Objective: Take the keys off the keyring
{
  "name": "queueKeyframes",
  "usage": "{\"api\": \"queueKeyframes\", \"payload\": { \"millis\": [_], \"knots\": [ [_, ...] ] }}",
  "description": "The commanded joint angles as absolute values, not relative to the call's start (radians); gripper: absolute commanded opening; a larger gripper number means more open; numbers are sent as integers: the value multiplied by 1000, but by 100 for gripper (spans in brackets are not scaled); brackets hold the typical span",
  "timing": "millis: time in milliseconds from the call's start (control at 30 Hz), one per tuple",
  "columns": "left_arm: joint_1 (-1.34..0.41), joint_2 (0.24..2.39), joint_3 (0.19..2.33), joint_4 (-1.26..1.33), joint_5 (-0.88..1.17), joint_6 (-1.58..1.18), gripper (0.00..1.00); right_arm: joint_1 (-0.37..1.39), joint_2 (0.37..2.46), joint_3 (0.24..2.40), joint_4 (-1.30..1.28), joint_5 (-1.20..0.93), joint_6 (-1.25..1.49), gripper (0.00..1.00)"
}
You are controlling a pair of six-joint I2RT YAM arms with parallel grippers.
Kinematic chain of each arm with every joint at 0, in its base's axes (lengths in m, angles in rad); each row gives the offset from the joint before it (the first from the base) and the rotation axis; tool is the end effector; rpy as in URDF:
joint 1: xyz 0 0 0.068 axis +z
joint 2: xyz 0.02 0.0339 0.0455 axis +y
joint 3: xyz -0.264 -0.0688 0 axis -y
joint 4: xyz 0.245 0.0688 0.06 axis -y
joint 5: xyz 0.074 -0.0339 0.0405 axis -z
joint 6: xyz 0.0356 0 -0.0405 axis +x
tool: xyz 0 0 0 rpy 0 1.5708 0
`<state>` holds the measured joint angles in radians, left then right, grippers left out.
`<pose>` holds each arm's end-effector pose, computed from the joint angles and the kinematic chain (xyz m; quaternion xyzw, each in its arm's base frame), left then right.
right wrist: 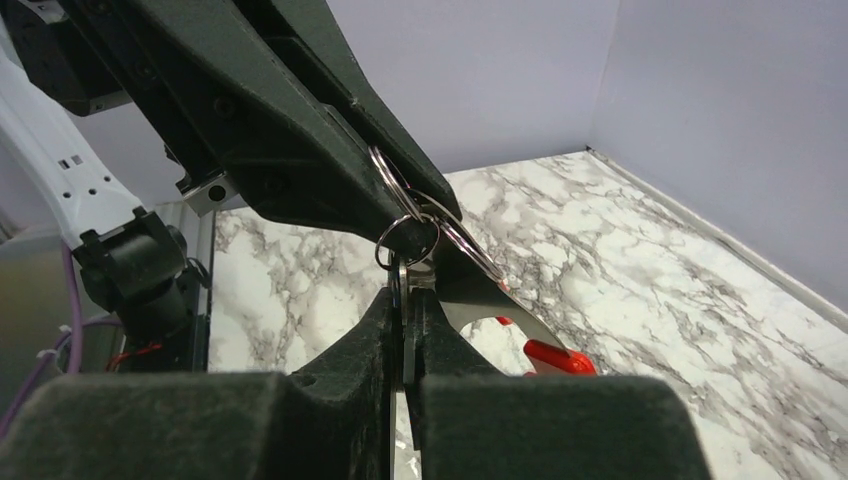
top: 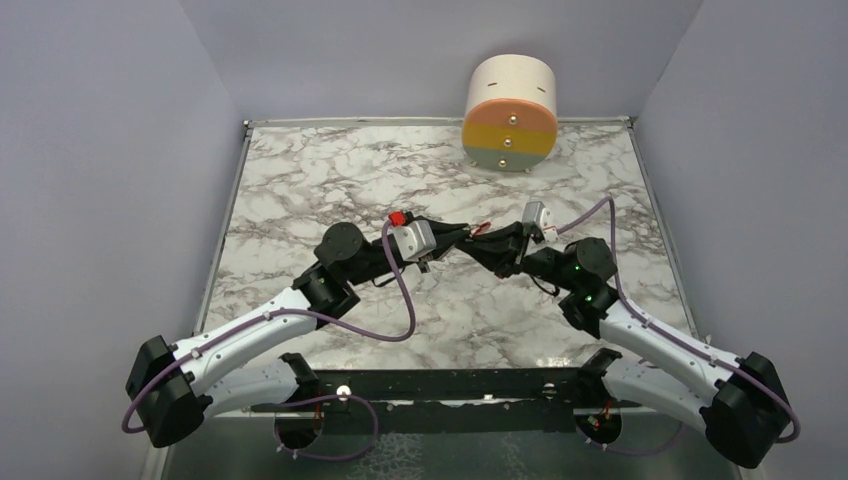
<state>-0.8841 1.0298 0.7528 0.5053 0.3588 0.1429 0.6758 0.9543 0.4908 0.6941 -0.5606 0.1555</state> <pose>0.1429 -0.1940 0.3548 0.4223 0.4644 -0.3825 0.6780 0.1557 0.1491 0.2968 -0.3630 0.5210 0.4613 0.6197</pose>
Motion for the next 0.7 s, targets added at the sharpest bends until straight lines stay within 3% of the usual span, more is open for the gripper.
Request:
{"api": "queueKeyframes", "payload": {
  "millis": [0,300,667],
  "knots": [
    [-890,1015,738,559,340,147,0,683,873,529,628,-509,84,2],
    [-890,1012,736,553,306,168,0,682,705,555,449,-390,-7,2],
    [-890,1022,730,554,302,164,0,683,679,560,432,-341,-38,2]
  ]
}}
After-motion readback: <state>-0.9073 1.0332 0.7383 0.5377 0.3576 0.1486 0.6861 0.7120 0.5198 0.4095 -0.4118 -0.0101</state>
